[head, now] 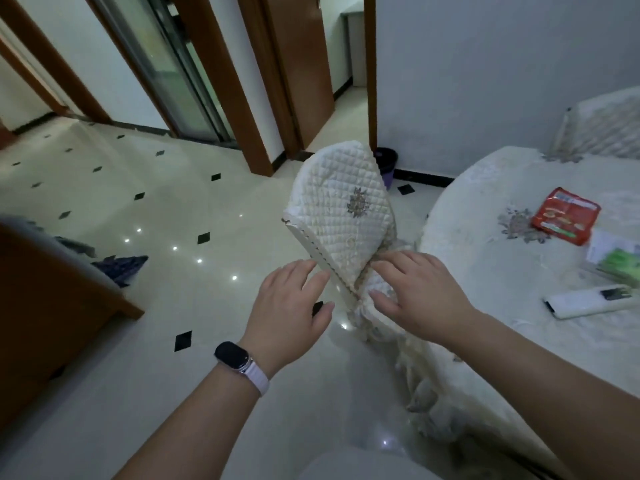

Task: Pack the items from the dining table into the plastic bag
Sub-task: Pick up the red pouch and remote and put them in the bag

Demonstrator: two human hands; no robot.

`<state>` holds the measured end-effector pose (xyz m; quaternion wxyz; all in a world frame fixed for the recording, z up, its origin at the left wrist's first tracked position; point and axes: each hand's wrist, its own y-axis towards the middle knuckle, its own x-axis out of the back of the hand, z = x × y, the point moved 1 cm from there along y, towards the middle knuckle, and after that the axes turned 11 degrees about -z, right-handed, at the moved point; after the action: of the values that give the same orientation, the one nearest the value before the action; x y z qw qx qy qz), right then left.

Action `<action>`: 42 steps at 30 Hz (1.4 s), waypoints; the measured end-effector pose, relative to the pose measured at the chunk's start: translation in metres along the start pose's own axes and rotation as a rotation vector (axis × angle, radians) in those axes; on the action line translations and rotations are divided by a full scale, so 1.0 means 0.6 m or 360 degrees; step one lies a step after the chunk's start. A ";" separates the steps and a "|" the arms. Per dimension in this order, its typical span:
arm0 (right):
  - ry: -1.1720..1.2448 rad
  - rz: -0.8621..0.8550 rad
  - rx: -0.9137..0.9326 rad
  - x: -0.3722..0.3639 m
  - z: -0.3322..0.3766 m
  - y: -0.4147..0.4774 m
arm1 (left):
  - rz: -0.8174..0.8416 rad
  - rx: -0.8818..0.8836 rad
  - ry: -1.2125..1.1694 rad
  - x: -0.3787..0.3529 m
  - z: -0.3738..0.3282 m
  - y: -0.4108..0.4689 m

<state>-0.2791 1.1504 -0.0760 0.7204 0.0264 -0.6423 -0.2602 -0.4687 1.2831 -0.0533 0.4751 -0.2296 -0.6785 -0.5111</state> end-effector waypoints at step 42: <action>-0.0407 -0.0025 -0.2637 -0.112 -0.377 -0.097 | 0.0978 -0.0986 -0.1042 -0.600 -0.318 0.609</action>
<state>-0.0893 1.0606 -0.1979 0.4264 -0.5367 -0.3199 -0.6540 0.0602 1.3081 -0.1909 0.2766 -0.6937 -0.5104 -0.4263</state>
